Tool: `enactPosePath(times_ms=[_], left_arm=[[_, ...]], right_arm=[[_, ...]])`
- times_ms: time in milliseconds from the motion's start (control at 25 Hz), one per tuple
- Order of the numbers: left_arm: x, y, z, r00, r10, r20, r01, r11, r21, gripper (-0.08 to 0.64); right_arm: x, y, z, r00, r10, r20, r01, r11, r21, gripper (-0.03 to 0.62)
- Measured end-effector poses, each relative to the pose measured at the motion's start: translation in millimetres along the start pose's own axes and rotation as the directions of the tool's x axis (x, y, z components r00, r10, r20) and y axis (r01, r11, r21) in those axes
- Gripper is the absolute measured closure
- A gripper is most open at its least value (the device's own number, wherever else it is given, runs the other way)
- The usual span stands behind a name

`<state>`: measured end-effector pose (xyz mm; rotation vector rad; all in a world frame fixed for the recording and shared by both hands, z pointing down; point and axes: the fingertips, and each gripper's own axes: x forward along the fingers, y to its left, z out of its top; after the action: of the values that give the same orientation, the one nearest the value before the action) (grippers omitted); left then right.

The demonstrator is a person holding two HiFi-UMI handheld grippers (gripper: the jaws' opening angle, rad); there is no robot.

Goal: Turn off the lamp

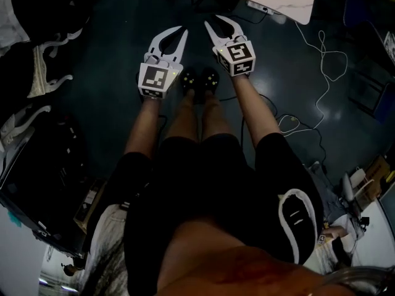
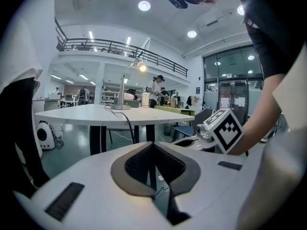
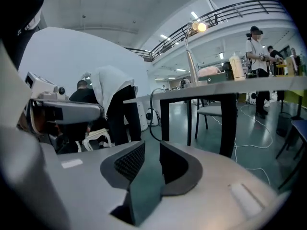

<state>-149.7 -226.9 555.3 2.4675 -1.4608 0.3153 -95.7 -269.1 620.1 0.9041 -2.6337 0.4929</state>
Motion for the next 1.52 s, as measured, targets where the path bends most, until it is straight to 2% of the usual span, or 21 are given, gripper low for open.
enactPosePath(times_ms=[240, 560, 720, 1000, 1080, 1280, 1520], left_arm=[[4, 10, -22, 1.0, 0.021, -0.002, -0.021, 1.0, 0.013, 0.565], [9, 22, -60, 0.999, 0.03, 0.02, -0.029, 0.999, -0.015, 0.565], [6, 28, -71, 1.0, 0.028, 0.007, -0.028, 0.999, 0.015, 0.565], [-2, 37, -81, 0.999, 0.034, 0.008, -0.034, 0.999, 0.003, 0.565], [-3, 38, -79, 0.999, 0.031, 0.009, -0.031, 0.999, -0.021, 0.565], [-5, 38, -79, 1.0, 0.028, -0.003, -0.028, 1.0, -0.001, 0.565], [-11, 31, -63, 1.0, 0.023, -0.017, -0.023, 1.0, 0.017, 0.565]], right_arm=[[41, -23, -31, 0.998, -0.055, -0.003, 0.055, 0.996, 0.065, 0.528], [80, -53, -78, 0.99, -0.14, -0.022, 0.142, 0.98, 0.137, 0.515], [98, -57, -81, 0.988, -0.153, -0.007, 0.153, 0.977, 0.149, 0.515], [119, -62, -81, 0.985, -0.172, 0.005, 0.169, 0.973, 0.157, 0.517], [118, -62, -79, 0.983, -0.183, 0.018, 0.177, 0.971, 0.163, 0.557], [107, -54, -72, 0.987, -0.157, 0.045, 0.145, 0.968, 0.206, 0.578], [71, -26, -41, 0.992, -0.064, 0.11, 0.031, 0.96, 0.28, 0.58]])
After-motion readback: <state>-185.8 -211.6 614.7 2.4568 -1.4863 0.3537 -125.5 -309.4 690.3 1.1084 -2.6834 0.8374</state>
